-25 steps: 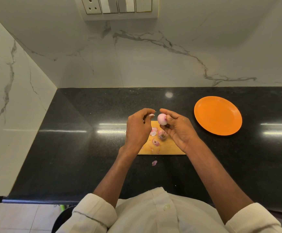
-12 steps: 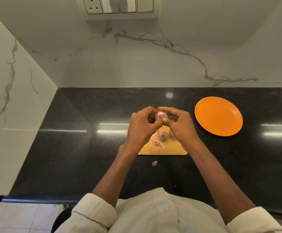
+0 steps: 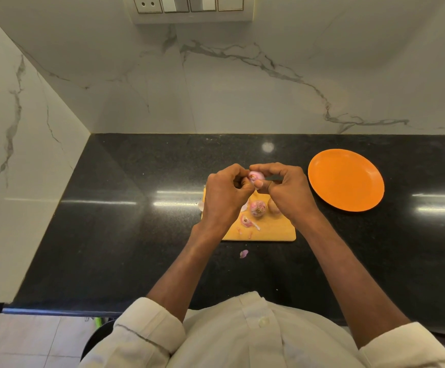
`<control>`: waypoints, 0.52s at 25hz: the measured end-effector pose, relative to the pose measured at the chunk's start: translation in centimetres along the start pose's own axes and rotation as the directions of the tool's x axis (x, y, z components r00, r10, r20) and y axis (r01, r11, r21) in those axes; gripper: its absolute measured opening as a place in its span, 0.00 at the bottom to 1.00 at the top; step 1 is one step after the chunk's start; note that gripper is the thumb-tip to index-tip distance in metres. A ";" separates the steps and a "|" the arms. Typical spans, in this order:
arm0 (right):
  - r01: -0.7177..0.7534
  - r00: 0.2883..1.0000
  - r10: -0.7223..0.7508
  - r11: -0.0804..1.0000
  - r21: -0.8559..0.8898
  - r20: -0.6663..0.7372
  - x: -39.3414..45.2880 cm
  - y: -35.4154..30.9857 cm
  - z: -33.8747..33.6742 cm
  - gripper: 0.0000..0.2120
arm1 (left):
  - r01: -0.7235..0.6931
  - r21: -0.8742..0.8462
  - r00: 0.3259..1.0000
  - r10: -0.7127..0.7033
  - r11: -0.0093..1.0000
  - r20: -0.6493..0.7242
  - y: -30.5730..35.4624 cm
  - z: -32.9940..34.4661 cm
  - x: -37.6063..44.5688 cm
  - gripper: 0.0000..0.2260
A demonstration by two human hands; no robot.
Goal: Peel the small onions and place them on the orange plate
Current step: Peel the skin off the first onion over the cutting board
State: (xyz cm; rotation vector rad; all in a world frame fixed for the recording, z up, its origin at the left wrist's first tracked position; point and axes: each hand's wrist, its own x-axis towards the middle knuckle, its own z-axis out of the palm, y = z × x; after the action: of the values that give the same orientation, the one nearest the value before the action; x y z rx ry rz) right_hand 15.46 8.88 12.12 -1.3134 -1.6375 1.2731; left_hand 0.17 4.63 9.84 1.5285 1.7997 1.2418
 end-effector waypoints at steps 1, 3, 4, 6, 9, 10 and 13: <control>0.003 1.000 -0.003 1.000 0.015 -0.005 0.0 0.1 0.0 0.16 | 0.021 -0.042 1.000 -0.022 0.999 -0.017 0.0 0.1 0.1 0.03; 0.020 1.000 -0.020 1.000 0.022 -0.024 0.0 0.2 0.1 0.15 | 0.055 -0.109 0.997 -0.060 0.993 -0.044 0.2 0.1 0.2 0.03; 0.026 0.999 -0.025 0.999 0.021 -0.035 0.0 0.2 0.2 0.16 | 0.071 -0.131 0.995 -0.079 0.989 -0.054 0.3 0.1 0.2 0.03; 0.025 0.998 -0.023 0.999 0.041 -0.057 0.0 0.3 0.5 0.16 | 0.103 -0.180 0.991 -0.117 0.978 -0.070 0.2 0.2 0.2 0.03; 0.033 0.997 -0.027 0.996 0.085 -0.073 0.0 0.4 1.2 0.16 | 0.136 -0.248 0.984 -0.161 0.959 -0.082 0.1 0.0 0.2 0.04; 0.034 0.996 -0.026 0.995 0.097 -0.083 0.0 0.4 1.3 0.16 | 0.140 -0.257 0.982 -0.168 0.956 -0.089 0.1 -0.1 0.3 0.04; 0.024 0.995 -0.007 0.985 0.171 -0.097 -0.4 0.2 1.5 0.16 | 0.146 -0.292 0.975 -0.187 0.945 -0.116 0.2 -0.2 0.1 0.03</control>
State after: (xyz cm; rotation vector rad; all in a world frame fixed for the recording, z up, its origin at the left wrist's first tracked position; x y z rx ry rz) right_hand 14.30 8.12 11.48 -1.2342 -1.4349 1.2910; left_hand 0.08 4.66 10.18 1.1317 1.7100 1.4803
